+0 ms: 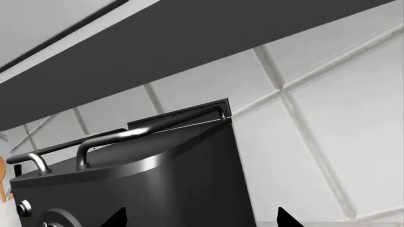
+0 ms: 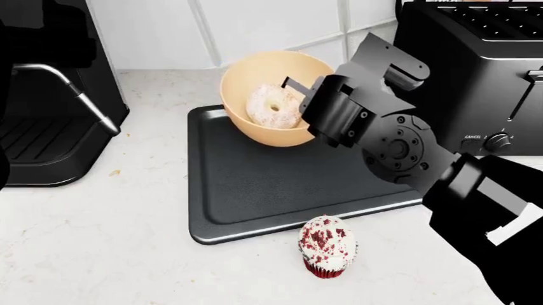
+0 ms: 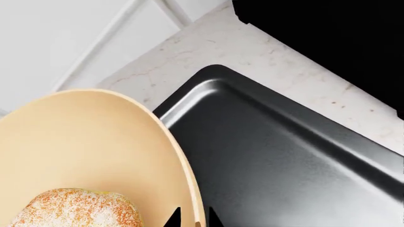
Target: Pick up the bowl with donut and place it on the tray. Pick up the cupcake and place it on the tray.
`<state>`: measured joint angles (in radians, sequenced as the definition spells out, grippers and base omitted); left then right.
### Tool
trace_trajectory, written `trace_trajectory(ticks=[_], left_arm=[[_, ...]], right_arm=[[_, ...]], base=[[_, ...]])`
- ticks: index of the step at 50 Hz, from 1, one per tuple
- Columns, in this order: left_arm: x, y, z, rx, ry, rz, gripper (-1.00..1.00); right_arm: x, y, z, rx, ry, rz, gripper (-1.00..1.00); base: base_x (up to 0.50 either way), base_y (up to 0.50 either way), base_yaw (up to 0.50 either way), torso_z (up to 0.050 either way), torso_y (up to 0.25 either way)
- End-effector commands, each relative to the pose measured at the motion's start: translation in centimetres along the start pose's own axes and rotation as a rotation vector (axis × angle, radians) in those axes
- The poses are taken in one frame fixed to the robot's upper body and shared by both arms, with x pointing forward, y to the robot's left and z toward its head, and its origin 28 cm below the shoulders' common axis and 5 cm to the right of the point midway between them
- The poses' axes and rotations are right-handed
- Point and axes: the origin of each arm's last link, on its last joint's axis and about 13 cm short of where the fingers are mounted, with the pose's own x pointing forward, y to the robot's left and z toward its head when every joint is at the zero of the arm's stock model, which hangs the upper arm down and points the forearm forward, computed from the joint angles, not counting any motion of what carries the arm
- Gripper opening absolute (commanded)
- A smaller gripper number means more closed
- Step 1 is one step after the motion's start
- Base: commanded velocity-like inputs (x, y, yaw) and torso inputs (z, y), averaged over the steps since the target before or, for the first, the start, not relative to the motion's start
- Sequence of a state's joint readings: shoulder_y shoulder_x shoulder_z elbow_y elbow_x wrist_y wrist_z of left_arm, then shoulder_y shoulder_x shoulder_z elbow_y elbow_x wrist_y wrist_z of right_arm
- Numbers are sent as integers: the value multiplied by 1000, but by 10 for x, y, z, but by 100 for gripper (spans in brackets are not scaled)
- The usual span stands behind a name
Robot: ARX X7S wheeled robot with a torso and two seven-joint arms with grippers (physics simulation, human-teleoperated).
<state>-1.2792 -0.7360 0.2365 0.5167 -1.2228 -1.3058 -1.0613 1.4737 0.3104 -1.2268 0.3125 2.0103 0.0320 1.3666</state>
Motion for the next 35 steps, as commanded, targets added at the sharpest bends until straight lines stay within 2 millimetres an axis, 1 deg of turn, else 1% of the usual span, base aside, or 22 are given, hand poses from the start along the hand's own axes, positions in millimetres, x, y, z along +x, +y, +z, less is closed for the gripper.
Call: trace_trajectory(ticks=[1,2,3,22,26,35], left_arm=[[0,-1,0,0,-1,-2,100],[0,-1,0,0,-1,-2,100],[0,-1,0,0,-1,-2,100],[1,0,0,-1,-1,-2,100],[0,0,0,0,0,0,100],[0,0,1,-2,-3,-1,100]], right_arm=[[0,-1,2,1,-14,2,-100],[0,-1,2,1,-14,1,-100],[0,-1,2,0,-14,1,100],[-2,-2,3,-11,-22,14,100],[-7,-3,8,-14,-41,14,100],[-25,-7,22,-41,-107,-3,100]], base=[[0,0,0,0,10],[0,0,0,0,0],[0,0,0,0,0],[0,0,0,0,0],[0,0,0,0,0],[0,0,0,0,0]])
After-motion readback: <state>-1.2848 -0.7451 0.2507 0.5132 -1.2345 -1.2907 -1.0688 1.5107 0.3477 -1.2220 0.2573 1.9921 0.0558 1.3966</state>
